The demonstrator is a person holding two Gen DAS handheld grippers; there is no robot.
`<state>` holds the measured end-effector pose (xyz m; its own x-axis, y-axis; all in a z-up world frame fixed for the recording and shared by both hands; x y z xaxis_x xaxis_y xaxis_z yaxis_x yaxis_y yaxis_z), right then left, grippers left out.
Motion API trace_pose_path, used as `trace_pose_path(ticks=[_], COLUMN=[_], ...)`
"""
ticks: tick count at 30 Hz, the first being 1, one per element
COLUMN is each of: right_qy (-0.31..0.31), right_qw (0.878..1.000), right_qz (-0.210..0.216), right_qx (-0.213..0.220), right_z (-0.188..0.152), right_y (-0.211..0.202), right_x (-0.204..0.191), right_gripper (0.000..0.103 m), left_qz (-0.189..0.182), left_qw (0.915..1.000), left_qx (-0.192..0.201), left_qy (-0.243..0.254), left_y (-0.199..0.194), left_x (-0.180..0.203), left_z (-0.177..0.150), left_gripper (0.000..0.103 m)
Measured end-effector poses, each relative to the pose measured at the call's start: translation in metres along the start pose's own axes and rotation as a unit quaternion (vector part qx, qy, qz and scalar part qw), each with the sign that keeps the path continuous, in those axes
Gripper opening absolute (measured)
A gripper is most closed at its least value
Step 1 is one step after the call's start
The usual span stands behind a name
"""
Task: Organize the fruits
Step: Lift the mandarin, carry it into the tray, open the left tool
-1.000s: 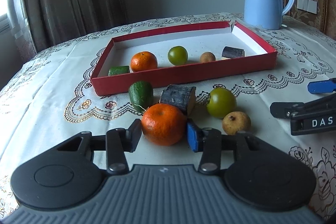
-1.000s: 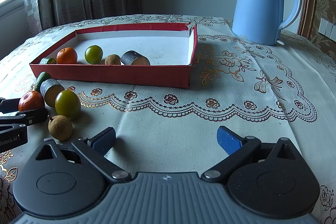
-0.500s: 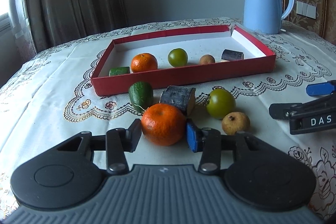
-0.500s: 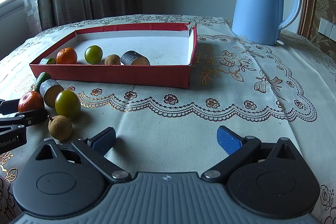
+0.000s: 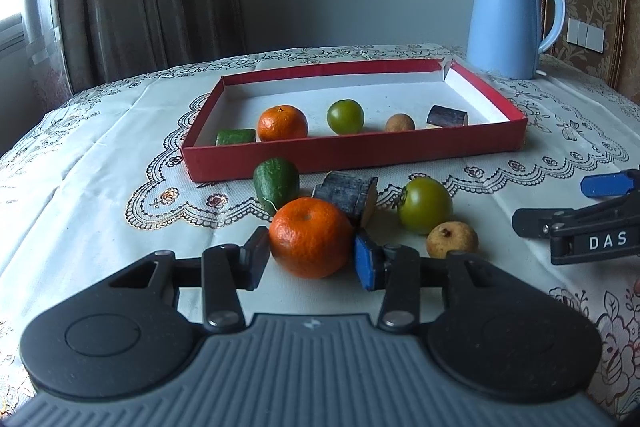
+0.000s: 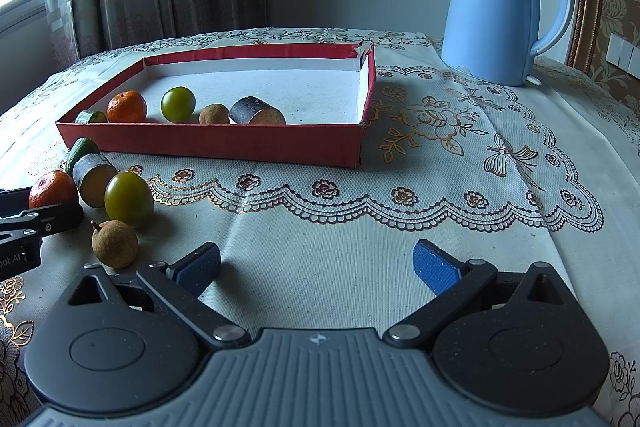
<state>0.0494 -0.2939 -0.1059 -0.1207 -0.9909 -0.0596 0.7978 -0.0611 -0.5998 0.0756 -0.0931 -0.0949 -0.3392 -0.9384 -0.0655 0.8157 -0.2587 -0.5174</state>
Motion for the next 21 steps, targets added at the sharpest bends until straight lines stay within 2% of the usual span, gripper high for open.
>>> trace_pose_path(ticks=[11, 21], right_qy=[0.000, 0.002], right_qw=[1.000, 1.000], right_qz=[0.000, 0.001], right_qx=[0.000, 0.001], right_z=[0.000, 0.001], right_y=[0.000, -0.001], right_x=[0.000, 0.000], right_gripper=[0.103, 0.103], left_qz=[0.002, 0.035], left_qw=[0.9999, 0.9988], left_qx=[0.010, 0.034], left_qy=[-0.011, -0.006], left_y=[-0.008, 0.001], left_x=[-0.009, -0.027], left_z=[0.010, 0.059], left_gripper=[0.041, 0.041])
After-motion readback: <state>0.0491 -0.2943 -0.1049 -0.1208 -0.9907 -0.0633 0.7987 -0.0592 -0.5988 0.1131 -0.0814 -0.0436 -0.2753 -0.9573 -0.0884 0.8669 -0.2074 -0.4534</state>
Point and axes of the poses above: each gripper's, at about its wrist camera, not at the fingertips, and y roughly the way its jaws point, x to its right, z to its top, the point moved 7 cm from there along y, roughly the way its jaws point, and after that the axes turned 3 degrees about x, right-handed, at the moved point
